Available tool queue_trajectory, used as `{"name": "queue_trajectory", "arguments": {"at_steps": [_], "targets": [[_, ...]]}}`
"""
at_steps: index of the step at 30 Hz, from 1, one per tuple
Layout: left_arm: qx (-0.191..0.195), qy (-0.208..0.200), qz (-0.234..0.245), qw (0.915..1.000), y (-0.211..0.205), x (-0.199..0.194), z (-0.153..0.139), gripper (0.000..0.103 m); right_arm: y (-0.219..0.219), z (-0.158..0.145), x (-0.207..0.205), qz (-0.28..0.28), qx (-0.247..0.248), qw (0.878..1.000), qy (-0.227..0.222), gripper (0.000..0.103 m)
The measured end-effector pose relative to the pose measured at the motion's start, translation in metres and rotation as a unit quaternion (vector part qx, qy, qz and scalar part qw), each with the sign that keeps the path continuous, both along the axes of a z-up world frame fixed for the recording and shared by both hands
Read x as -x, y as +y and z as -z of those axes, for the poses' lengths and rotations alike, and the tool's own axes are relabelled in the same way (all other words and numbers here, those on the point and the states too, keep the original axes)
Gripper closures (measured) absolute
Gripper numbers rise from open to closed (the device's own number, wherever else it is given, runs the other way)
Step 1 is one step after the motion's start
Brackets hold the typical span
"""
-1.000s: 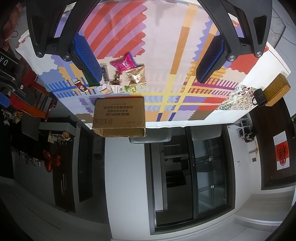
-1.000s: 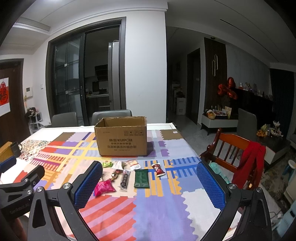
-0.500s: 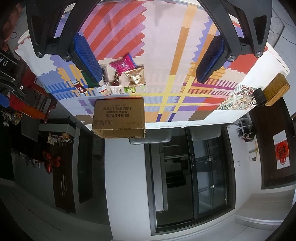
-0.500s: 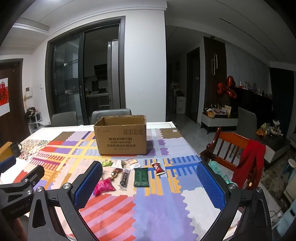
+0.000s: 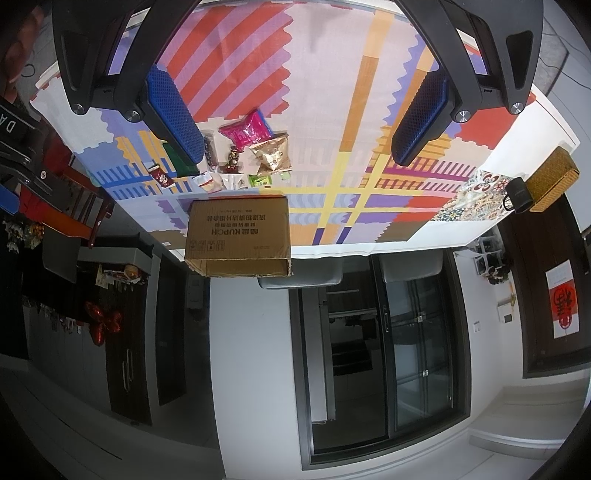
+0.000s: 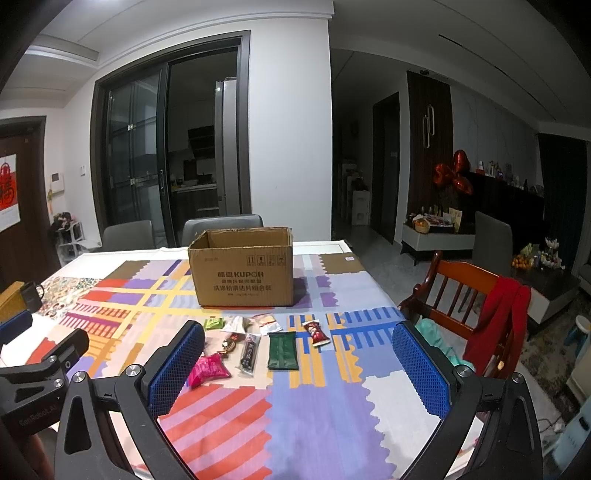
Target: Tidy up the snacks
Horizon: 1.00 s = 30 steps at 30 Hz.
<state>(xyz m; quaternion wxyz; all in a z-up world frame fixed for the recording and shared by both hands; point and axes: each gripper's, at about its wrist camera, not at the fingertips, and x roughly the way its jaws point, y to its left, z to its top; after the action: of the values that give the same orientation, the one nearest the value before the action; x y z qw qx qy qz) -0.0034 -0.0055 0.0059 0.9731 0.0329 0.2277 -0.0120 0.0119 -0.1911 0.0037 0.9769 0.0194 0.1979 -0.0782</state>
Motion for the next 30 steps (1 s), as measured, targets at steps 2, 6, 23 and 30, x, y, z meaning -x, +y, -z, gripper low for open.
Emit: {"name": "queue_trajectory", "arguments": {"at_steps": [2, 6, 23, 30], "targets": [[-0.001, 0.000, 0.000, 1.0000, 0.0000, -0.0001, -0.0001, 0.000, 0.0000, -0.0002, 0.0001, 0.000, 0.000, 1.000, 0.000, 0.000], [-0.001, 0.000, 0.000, 1.0000, 0.0004, 0.0001, 0.0016, 0.000, -0.0001, -0.0005, 0.0001, 0.000, 0.000, 1.000, 0.000, 0.000], [0.000, 0.005, 0.001, 1.0000, 0.0026, 0.0033, 0.0081, 0.000, 0.0012, 0.0013, 0.0004, 0.000, 0.000, 1.000, 0.000, 0.000], [0.003, 0.006, 0.002, 1.0000, 0.0035, 0.0073, 0.0056, 0.000, 0.0020, 0.0005, 0.0011, -0.002, 0.003, 1.000, -0.002, 0.000]]}}
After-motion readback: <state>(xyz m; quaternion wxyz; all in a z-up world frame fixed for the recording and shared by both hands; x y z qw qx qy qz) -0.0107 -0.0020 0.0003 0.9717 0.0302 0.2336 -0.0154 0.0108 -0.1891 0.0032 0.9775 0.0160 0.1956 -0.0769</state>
